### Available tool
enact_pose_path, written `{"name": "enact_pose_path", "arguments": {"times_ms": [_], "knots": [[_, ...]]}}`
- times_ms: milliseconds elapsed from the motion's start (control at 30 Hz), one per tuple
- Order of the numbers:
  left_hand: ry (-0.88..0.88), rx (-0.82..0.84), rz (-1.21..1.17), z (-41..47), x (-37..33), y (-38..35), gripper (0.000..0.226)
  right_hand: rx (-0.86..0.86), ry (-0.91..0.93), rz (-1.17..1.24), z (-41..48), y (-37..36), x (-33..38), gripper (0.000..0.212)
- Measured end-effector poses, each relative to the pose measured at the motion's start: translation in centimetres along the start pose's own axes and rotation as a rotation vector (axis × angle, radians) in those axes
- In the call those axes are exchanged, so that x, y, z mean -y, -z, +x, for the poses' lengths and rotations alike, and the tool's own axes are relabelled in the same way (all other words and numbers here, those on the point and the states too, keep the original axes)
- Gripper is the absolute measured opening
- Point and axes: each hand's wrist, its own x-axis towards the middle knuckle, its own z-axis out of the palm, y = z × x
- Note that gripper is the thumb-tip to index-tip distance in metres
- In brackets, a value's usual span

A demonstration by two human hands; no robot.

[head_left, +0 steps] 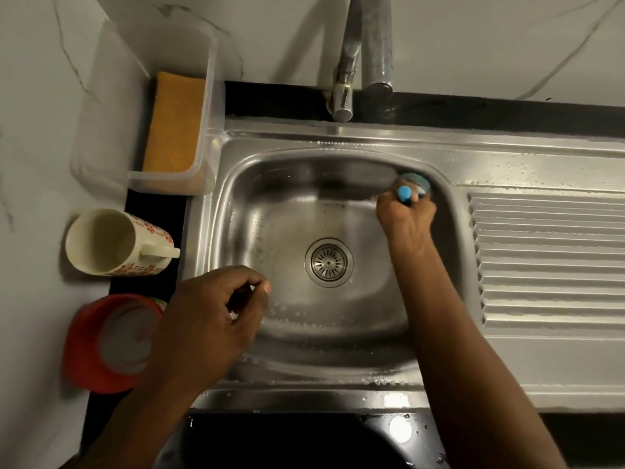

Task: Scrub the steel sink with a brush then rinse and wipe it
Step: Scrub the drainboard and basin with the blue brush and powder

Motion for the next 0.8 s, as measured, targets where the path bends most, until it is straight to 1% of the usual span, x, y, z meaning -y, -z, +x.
{"name": "enact_pose_path", "arguments": {"times_ms": [33, 67, 100, 133, 167, 200, 267, 300, 400, 433, 467, 533, 600, 633, 700, 733, 800], "knots": [[0.000, -0.001, 0.007, 0.0, 0.1, 0.0, 0.009, -0.007, -0.058, 0.176, -0.1, -0.1, 0.1, 0.030], [-0.002, 0.005, 0.010, 0.0, 0.2, 0.0, 0.009, 0.009, -0.068, 0.316, 0.8, -0.2, -0.2, 0.036], [-0.003, 0.011, 0.008, -0.1, 0.3, 0.0, 0.009, -0.096, -0.049, 0.318, 2.9, 0.3, -0.2, 0.038], [-0.002, 0.010, 0.008, -0.1, 0.5, 0.0, 0.010, -0.222, -0.073, 0.248, 4.3, -0.3, -0.9, 0.038], [-0.001, 0.006, 0.011, -0.2, 0.5, 0.1, 0.010, -0.285, -0.076, 0.164, 5.0, -0.4, -1.7, 0.038], [0.000, 0.001, 0.019, -0.3, 0.6, 0.1, 0.010, -0.310, -0.104, 0.086, 5.3, -0.6, -2.8, 0.038], [0.001, -0.007, 0.026, -0.4, 0.6, 0.2, 0.010, -0.235, -0.176, 0.105, 5.9, -0.5, -4.1, 0.041], [0.003, -0.005, 0.024, -0.5, 0.7, 0.1, 0.010, -0.190, -0.204, 0.067, 5.4, -0.7, -5.1, 0.043], [0.001, 0.006, 0.035, -0.9, 0.5, 0.4, 0.010, -0.077, -0.280, -0.168, 4.9, -3.2, -10.9, 0.049], [-0.004, 0.004, 0.034, -1.0, 0.4, 0.5, 0.010, -0.020, -0.346, -0.237, 4.3, -3.6, -13.1, 0.049], [-0.011, -0.003, 0.029, -1.1, 0.4, 0.7, 0.011, 0.012, -0.436, -0.299, 3.4, -3.9, -15.2, 0.048], [-0.017, -0.015, 0.027, -1.4, 0.3, 1.0, 0.010, 0.046, -0.587, -0.308, 2.2, -3.4, -18.1, 0.041], [-0.018, -0.020, 0.030, -1.6, 0.2, 1.1, 0.009, 0.049, -0.663, -0.335, 1.1, -3.0, -18.2, 0.036], [-0.019, -0.021, 0.027, -1.8, 0.2, 1.1, 0.009, 0.083, -0.673, -0.362, 0.8, -3.0, -17.5, 0.036], [-0.011, -0.017, 0.018, -1.8, 0.4, 0.8, 0.009, 0.133, -0.631, -0.389, 0.5, -4.0, -15.6, 0.033], [-0.002, -0.013, 0.012, -1.9, 0.4, 0.6, 0.009, 0.127, -0.595, -0.351, 0.4, -4.6, -14.6, 0.032], [0.015, -0.013, -0.008, -1.9, 0.5, 0.5, 0.009, 0.099, -0.535, -0.195, 0.2, -6.3, -12.7, 0.034]]}}
